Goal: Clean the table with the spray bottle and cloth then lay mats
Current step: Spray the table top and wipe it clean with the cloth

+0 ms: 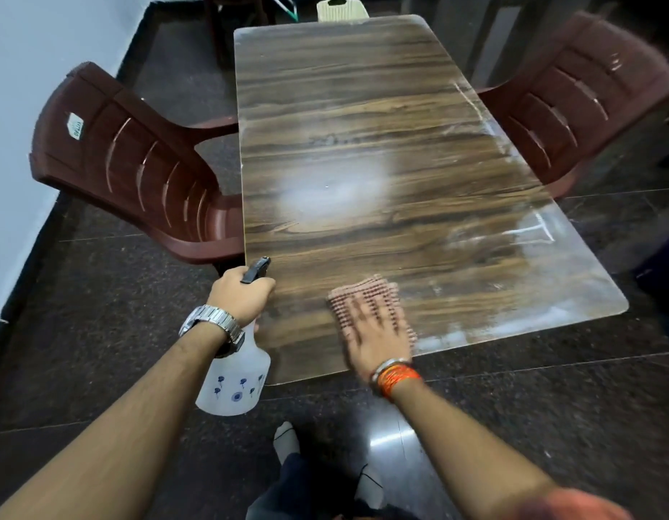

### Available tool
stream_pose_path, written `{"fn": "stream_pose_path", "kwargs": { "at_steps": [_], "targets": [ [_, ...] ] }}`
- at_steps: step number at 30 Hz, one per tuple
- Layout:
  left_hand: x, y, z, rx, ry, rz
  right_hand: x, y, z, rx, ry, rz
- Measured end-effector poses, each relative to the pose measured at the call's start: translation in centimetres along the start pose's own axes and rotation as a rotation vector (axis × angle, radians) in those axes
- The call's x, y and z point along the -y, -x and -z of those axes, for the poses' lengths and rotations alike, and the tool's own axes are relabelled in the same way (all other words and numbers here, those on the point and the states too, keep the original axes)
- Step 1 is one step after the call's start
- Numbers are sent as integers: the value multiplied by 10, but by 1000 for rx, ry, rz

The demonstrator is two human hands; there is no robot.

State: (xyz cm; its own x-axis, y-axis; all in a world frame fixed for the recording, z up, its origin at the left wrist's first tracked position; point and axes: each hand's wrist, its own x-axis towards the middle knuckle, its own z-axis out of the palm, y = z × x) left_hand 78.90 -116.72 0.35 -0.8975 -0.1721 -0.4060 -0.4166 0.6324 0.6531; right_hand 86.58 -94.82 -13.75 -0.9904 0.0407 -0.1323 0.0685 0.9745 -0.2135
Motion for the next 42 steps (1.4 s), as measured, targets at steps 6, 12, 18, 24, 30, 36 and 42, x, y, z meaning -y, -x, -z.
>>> {"fn": "stream_pose_path", "kwargs": {
  "at_steps": [6,12,18,24,30,36,42],
  "targets": [
    [-13,24,-24,4,16,-11,-56,-8,14,4,-45,-364],
    [-40,24,-53,46,-41,-52,25,7,7,156,-24,167],
    [-86,-3,-91,101,-53,-80,-31,-48,19,124,-38,182],
    [-129,-35,-127,173,16,-62,-162,-98,54,17,1,-210],
    [-166,-57,-166,202,-10,-91,-219,-107,65,-3,-74,-487],
    [-230,-56,-217,256,42,-147,-248,-115,68,21,-76,-329],
    [-324,-47,-300,204,11,-239,-328,-131,87,13,-63,-177]
  ]
}}
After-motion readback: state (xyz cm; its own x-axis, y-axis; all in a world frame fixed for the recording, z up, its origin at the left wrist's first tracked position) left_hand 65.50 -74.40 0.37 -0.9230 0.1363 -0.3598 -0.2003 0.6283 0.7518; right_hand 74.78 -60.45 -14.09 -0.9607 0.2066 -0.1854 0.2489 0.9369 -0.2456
